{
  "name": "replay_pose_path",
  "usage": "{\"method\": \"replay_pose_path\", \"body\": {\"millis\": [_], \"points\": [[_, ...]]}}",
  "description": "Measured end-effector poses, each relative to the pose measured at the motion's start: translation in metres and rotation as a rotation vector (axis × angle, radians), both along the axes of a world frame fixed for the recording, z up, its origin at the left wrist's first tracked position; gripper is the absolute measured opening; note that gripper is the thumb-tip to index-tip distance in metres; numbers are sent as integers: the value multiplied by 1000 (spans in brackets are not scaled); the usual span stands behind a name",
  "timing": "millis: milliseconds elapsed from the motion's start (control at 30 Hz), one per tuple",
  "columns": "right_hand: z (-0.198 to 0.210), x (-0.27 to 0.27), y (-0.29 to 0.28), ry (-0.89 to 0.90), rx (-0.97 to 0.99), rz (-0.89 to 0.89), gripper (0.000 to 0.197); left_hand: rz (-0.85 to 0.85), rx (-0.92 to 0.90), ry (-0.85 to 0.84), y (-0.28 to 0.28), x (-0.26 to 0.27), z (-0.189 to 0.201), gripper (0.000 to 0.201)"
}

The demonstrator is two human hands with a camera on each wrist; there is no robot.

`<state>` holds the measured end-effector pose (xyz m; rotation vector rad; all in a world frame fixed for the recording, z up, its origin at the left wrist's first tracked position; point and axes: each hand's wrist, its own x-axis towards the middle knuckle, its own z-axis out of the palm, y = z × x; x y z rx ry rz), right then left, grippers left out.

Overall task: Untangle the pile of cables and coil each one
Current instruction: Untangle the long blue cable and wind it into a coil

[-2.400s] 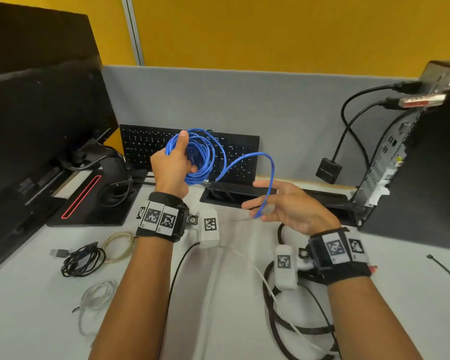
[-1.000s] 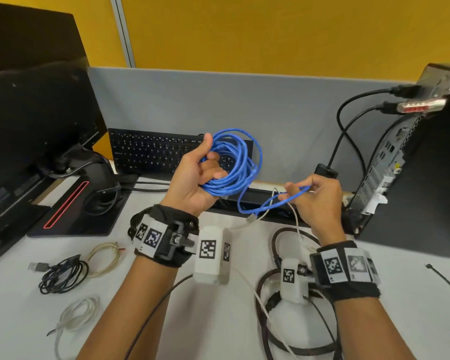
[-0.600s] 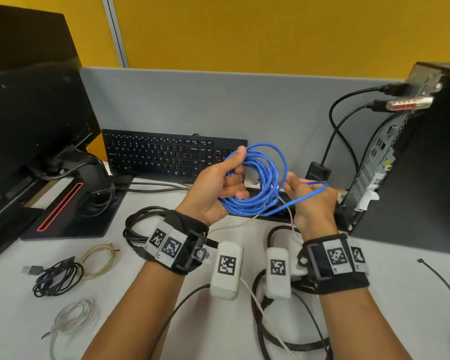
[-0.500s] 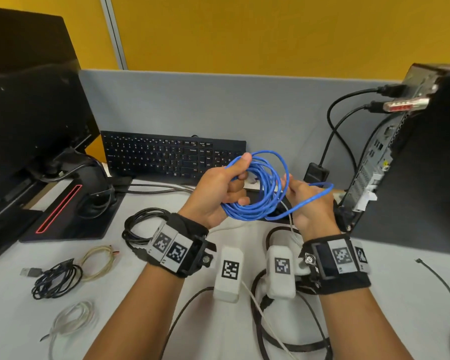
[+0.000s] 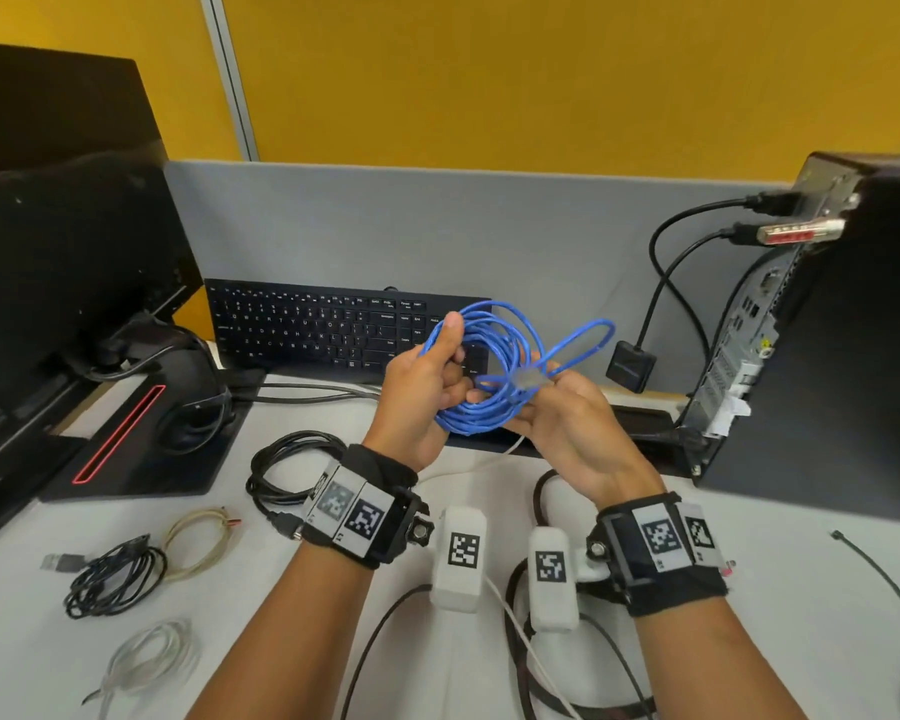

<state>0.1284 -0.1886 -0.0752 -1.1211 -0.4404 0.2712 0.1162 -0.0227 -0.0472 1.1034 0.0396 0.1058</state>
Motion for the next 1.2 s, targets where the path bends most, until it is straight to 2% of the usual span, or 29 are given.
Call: {"method": "replay_pose_path", "body": {"millis": [133, 267, 367, 467, 567, 633, 767, 867, 933, 1067, 1200], "points": [[3, -3, -4, 29, 60, 111, 65, 22, -25, -9, -1, 0, -2, 40], [13, -7, 0, 10, -143, 87, 44, 45, 154, -153, -7, -5, -4, 37], [18, -11, 5, -80, -229, 67, 43, 94, 287, -266, -13, -9, -4, 33], [22, -14, 2, -37, -281, 61, 46, 143, 251, -304, -11, -8, 3, 31], [29, -21, -2, -26, -365, 63, 26, 205, 206, -302, -2, -4, 2, 31], [30, -21, 1, -51, -440, -42, 24, 242, 145, -272, 1, -1, 1, 33], [30, -17, -1, -82, -526, -320, 46, 362, -87, -162, 21, 5, 3, 34], [32, -16, -15, -223, -590, -402, 54, 455, -285, -70, 51, 10, 3, 34], [32, -14, -25, -249, -607, -478, 62, 511, -379, -33, 69, 10, 1, 36], [31, -8, -38, -338, -601, -586, 65, 608, -539, -53, 95, 7, 3, 37], [29, -5, -46, -410, -650, -601, 65, 643, -675, -139, 107, 5, 4, 41]]}}
